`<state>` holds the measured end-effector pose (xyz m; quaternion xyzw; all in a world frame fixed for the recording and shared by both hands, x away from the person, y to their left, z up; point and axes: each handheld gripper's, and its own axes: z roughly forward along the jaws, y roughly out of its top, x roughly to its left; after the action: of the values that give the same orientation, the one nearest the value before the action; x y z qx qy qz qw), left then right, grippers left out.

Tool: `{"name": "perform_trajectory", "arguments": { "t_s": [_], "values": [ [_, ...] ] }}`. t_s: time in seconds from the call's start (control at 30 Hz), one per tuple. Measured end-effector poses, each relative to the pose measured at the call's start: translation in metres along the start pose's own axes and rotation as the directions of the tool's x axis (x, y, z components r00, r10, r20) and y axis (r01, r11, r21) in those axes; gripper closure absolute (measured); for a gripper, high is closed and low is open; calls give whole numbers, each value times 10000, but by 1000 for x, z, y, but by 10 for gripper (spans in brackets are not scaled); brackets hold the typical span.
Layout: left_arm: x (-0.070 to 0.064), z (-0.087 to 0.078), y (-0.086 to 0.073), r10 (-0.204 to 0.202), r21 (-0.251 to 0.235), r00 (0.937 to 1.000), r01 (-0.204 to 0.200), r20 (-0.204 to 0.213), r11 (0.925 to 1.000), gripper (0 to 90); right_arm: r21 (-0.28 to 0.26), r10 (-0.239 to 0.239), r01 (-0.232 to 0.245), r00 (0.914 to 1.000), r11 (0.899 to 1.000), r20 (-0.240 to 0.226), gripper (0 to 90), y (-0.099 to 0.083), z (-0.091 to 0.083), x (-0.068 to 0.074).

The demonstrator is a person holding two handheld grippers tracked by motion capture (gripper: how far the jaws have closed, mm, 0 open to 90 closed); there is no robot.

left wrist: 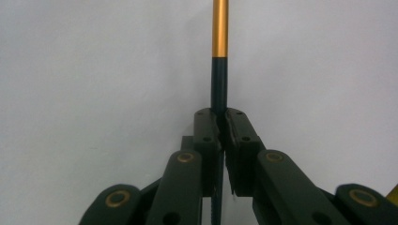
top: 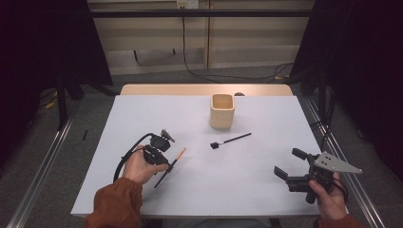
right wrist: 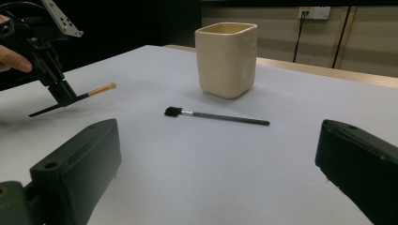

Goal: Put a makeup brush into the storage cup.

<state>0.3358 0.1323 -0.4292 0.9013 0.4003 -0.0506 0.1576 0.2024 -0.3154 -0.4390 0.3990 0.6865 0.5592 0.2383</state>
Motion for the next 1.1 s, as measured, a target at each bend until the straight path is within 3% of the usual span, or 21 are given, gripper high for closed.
{"name": "perform_trajectory", "arguments": {
  "t_s": [0.1,0.2,0.33,0.6,0.67,0.7,0.77,0.8,0.87,0.9,0.97,1.07,1.1],
  "values": [
    [-1,-2,-1,112,-243,9999,-111,7,9996,844,-3,1,-1,10000,10000,-5,0,0,0,0],
    [-3,-3,-3,108,-1009,9998,-126,-185,9948,843,-1,-6,6,10000,10000,-7,0,0,0,0],
    [-3,-2,-4,56,-1323,9997,-89,-248,9912,844,11,-19,19,10000,10000,-10,0,0,0,0],
    [0,-6,-8,-104,-2093,9999,127,119,9778,843,5,-12,12,10000,10000,-60,0,0,0,0],
    [0,-6,-10,-75,-2456,9997,132,241,9693,843,-13,-17,17,10000,10000,-73,0,0,0,0],
    [-1,-8,-11,90,-2772,9998,-43,159,9608,843,-10,-12,12,10000,10000,-76,0,0,0,0],
    [-1,-9,-12,135,-2869,9998,-81,170,9579,843,-8,-18,18,10000,10000,-72,0,0,0,-1],
    [-2,-12,-13,299,-3208,9994,-236,148,9469,843,-6,-13,13,10000,10000,-71,0,0,0,-1],
    [-2,-12,-13,347,-3252,9993,-276,162,9452,843,-10,-6,6,10000,10000,-69,0,0,0,0],
    [-3,-14,-15,503,-3476,9986,-407,186,9367,843,-5,-10,9,10000,10000,-72,0,0,0,0],
    [-3,-14,-15,542,-3522,9984,-445,177,9349,843,10,25,-24,10000,10000,-52,0,0,0,0],
    [-4,-16,-17,546,-3857,9985,-505,-3,9212,843,35,-4,4,10000,10000,-49,0,0,0,-1],
    [-5,-18,-18,547,-4153,9985,-511,-33,9082,843,34,-5,6,10000,10000,-65,0,0,0,-1]
  ]
}}
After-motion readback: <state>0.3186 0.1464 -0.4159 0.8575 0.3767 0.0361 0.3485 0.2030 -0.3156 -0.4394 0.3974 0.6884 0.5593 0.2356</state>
